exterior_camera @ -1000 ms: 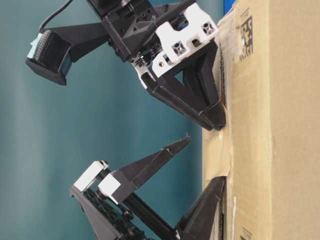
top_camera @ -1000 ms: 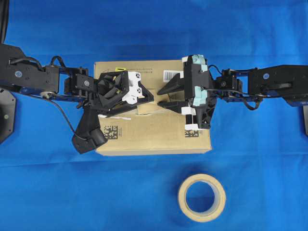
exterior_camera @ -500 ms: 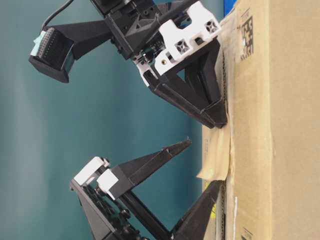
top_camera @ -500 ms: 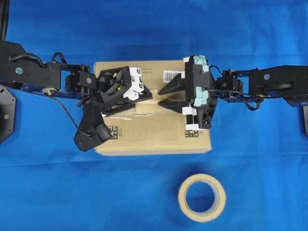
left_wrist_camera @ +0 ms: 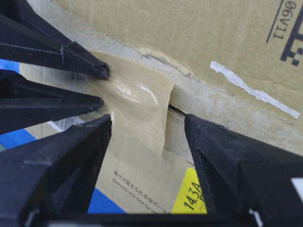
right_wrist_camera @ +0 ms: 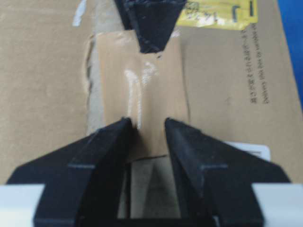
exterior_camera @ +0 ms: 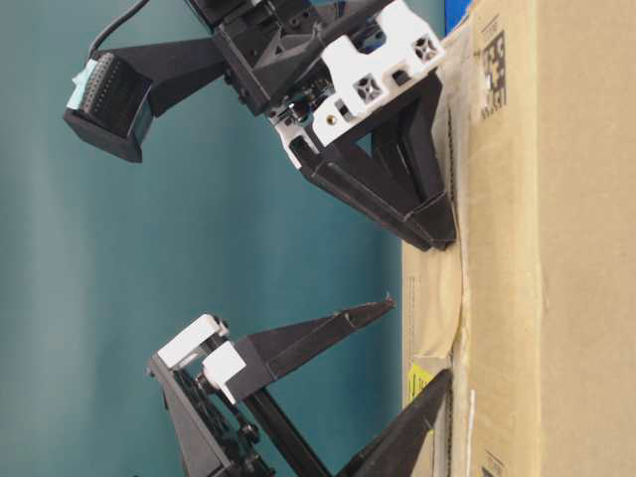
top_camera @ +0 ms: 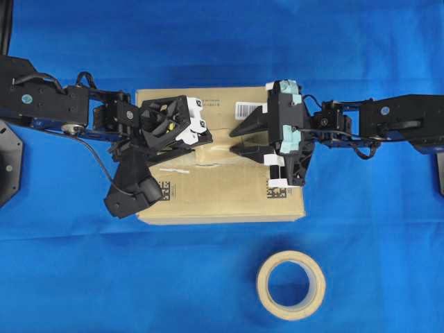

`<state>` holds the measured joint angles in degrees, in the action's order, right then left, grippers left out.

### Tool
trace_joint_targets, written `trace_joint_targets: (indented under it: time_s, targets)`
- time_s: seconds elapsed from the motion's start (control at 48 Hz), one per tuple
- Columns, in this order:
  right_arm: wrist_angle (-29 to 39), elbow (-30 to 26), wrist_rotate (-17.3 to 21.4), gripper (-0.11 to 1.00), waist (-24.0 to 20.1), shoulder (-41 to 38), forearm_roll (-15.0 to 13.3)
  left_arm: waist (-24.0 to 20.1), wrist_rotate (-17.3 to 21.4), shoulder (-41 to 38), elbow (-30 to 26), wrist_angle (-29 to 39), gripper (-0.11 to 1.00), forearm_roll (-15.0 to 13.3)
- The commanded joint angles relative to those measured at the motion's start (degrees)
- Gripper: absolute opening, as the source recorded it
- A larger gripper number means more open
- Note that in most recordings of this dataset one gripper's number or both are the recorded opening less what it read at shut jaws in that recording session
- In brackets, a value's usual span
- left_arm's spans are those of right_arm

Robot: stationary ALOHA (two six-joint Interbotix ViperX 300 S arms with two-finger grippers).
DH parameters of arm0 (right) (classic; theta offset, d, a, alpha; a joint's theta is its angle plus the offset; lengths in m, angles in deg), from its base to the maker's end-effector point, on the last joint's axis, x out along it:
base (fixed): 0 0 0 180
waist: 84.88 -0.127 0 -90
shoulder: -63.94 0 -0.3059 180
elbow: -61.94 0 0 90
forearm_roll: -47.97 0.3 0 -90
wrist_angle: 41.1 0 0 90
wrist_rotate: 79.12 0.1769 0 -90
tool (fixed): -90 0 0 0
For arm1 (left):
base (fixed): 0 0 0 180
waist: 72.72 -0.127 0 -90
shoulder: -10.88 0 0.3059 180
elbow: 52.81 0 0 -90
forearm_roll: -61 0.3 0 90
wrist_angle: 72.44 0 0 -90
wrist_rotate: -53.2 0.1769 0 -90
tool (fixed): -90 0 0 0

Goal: Apply tape along the seams of the closed cardboard box to seal it securely.
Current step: 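Press the strip onto the seam with both grippers, then reposition both grippers over the tape and press it down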

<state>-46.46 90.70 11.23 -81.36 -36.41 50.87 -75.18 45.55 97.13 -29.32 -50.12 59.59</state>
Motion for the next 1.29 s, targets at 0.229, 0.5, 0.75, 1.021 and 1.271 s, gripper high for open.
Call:
trace_joint_targets:
  time_s: [0.229, 0.5, 0.75, 1.021, 1.271]
  targets:
    - [0.26, -0.26, 0.09, 0.45, -0.35, 0.62, 0.53, 0.09, -9.58, 6.5, 1.85, -7.56, 0.62, -0.53]
    - [0.18, -0.18, 0.0, 0.45, -2.02, 3.52, 0.53, 0.18, -27.42, 9.93, 6.24, -21.45, 0.62, -0.53]
    - [-1.67, -0.18, -0.18, 0.45, -2.2, 8.17, 0.35, -0.18, -46.58, 9.93, 6.68, -28.13, 0.61, -0.53]
    - [-8.09, 0.0, -0.62, 0.25, 0.97, 8.61, 0.26, -0.44, -60.82, 7.56, 8.88, -33.49, 0.15, -0.53]
    - [-9.14, -0.7, -0.62, 0.01, 2.11, 5.89, 0.26, -0.44, -64.6, 3.08, 8.88, -35.95, 0.0, -0.62]
